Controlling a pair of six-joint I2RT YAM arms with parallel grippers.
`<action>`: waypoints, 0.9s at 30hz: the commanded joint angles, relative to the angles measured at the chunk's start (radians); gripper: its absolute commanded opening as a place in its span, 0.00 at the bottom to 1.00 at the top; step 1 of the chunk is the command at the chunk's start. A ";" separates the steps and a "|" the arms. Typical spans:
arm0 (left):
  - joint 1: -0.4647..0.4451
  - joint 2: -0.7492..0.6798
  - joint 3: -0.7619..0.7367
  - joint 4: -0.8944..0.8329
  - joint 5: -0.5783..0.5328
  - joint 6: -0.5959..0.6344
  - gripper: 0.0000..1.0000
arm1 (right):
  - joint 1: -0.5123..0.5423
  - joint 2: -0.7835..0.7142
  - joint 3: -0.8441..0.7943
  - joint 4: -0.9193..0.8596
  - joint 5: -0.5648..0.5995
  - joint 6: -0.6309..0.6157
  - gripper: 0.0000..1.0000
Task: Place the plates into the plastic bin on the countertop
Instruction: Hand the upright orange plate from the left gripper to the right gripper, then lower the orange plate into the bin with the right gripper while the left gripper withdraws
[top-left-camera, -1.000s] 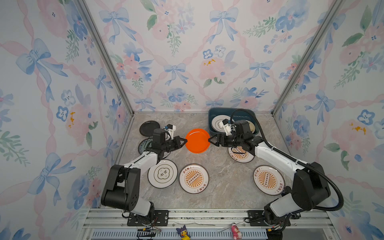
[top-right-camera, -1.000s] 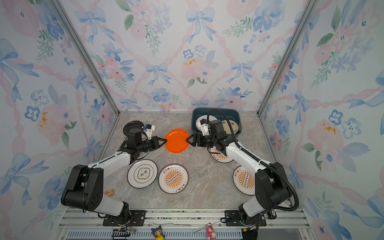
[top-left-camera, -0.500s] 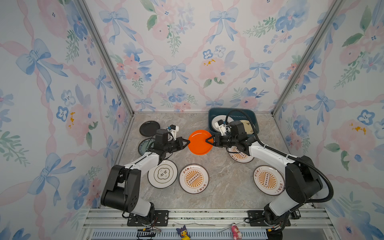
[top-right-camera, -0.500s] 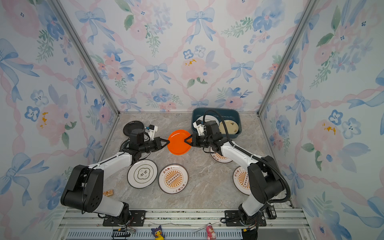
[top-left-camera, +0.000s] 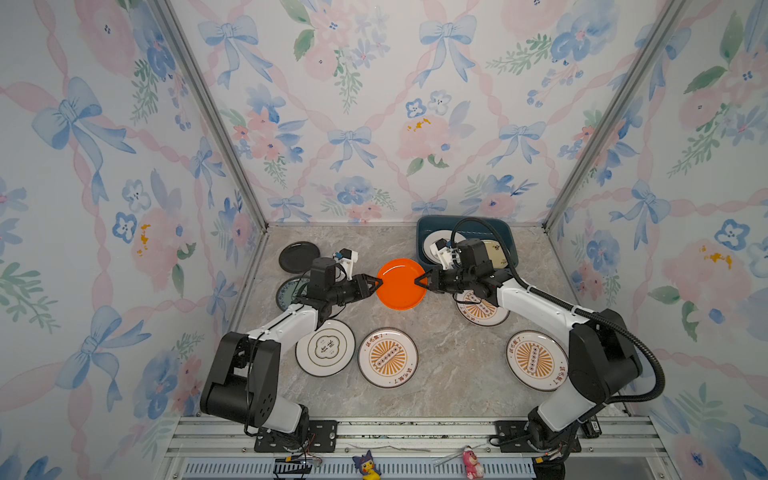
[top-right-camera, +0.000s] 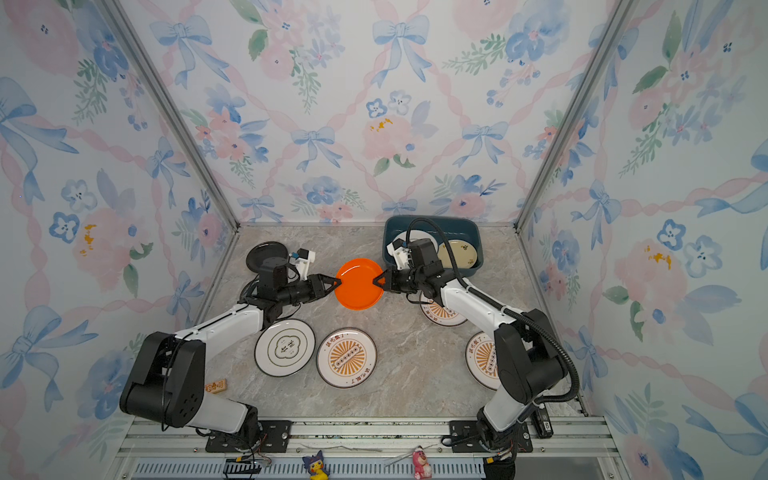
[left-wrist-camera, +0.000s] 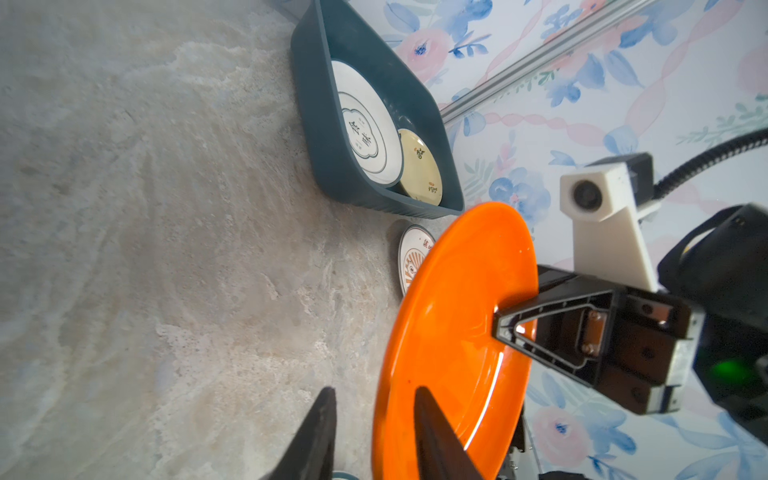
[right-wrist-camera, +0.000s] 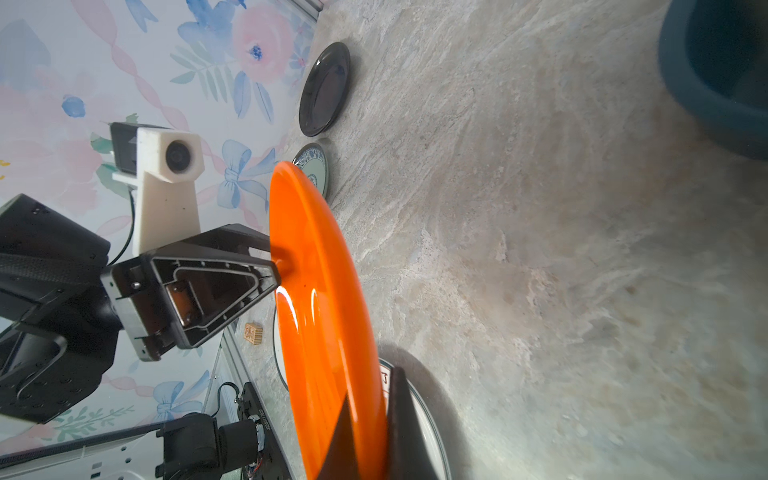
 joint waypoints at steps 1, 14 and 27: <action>-0.003 -0.040 0.017 -0.031 -0.023 0.029 0.47 | -0.075 -0.042 0.083 -0.133 0.048 -0.055 0.00; 0.065 -0.121 0.030 -0.205 -0.173 0.133 0.98 | -0.394 0.012 0.307 -0.431 0.352 -0.153 0.00; 0.278 -0.171 -0.062 -0.245 -0.436 0.152 0.98 | -0.555 0.290 0.526 -0.495 0.424 -0.167 0.00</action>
